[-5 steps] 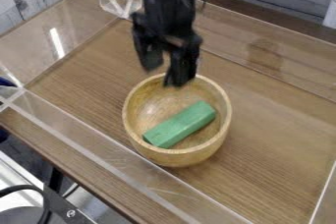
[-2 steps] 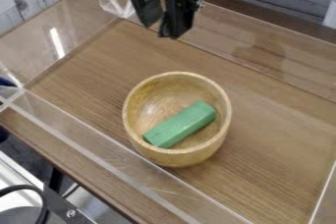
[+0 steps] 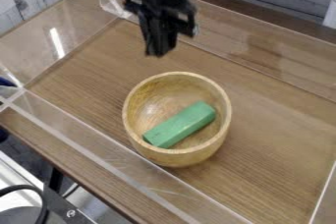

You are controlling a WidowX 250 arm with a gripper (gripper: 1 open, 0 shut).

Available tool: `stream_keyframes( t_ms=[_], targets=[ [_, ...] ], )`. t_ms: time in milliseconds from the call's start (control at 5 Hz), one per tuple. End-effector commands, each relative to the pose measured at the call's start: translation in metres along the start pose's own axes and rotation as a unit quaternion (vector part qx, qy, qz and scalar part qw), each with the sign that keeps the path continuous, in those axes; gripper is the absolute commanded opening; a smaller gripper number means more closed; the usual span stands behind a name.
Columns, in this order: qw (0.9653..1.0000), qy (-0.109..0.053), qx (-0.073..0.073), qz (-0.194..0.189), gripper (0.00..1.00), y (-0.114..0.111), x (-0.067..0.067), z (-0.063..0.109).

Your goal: Put the green block in the brown bowl

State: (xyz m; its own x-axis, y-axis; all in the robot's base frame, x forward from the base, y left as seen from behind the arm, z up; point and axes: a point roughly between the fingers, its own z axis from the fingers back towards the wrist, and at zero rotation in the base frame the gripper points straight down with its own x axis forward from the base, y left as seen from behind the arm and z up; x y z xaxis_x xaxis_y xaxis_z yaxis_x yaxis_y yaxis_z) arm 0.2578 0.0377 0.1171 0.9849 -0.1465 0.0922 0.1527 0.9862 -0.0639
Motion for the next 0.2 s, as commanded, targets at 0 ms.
stream_keyframes(
  t_ms=[0],
  targets=[
    [0.9998,-0.011,0.008,-0.017,0.0,-0.0063,0.0026,-0.0114]
  ],
)
